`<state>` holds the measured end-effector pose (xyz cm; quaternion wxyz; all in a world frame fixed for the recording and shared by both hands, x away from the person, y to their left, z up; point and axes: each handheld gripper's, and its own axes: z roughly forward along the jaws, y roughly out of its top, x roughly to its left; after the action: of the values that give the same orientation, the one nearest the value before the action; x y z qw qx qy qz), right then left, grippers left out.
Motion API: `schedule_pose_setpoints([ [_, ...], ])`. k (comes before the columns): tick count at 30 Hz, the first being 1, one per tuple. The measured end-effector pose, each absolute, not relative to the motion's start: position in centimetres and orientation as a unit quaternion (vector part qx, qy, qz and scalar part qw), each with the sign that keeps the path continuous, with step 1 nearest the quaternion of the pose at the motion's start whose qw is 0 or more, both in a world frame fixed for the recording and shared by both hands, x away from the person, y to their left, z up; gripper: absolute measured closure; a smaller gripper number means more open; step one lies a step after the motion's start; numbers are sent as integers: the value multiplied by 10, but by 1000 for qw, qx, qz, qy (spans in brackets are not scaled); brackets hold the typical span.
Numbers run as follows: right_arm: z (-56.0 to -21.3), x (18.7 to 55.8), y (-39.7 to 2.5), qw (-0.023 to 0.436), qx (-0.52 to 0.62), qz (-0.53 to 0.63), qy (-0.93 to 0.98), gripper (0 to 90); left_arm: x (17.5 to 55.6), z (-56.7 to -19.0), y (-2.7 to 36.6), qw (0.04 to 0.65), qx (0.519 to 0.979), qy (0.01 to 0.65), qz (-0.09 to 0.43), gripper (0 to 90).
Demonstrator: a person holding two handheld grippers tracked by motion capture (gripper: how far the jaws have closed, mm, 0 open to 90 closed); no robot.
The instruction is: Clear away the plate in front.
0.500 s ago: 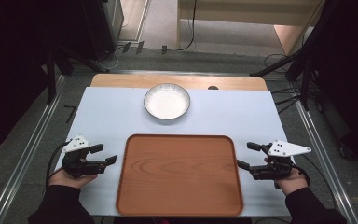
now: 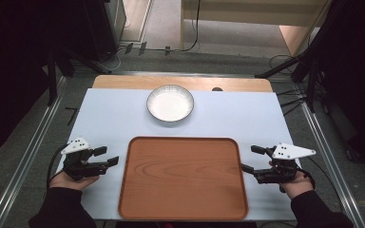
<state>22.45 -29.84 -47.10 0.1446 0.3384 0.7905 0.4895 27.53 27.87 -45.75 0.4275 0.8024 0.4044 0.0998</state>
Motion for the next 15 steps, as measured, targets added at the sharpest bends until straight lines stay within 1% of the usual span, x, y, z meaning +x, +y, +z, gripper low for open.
schedule_pose_setpoints([
  [4,-471,224,-300,143,340,492,788,219,275,-457,278,429,804,399,103,326],
  [7,-471,224,-300,144,341,492,788,220,276,-457,276,418,808,404,96,291],
  [10,-471,224,-299,140,340,493,789,219,277,-457,277,418,800,422,80,303],
  [15,-470,224,-298,141,338,493,789,219,277,-455,278,422,799,421,82,296],
])
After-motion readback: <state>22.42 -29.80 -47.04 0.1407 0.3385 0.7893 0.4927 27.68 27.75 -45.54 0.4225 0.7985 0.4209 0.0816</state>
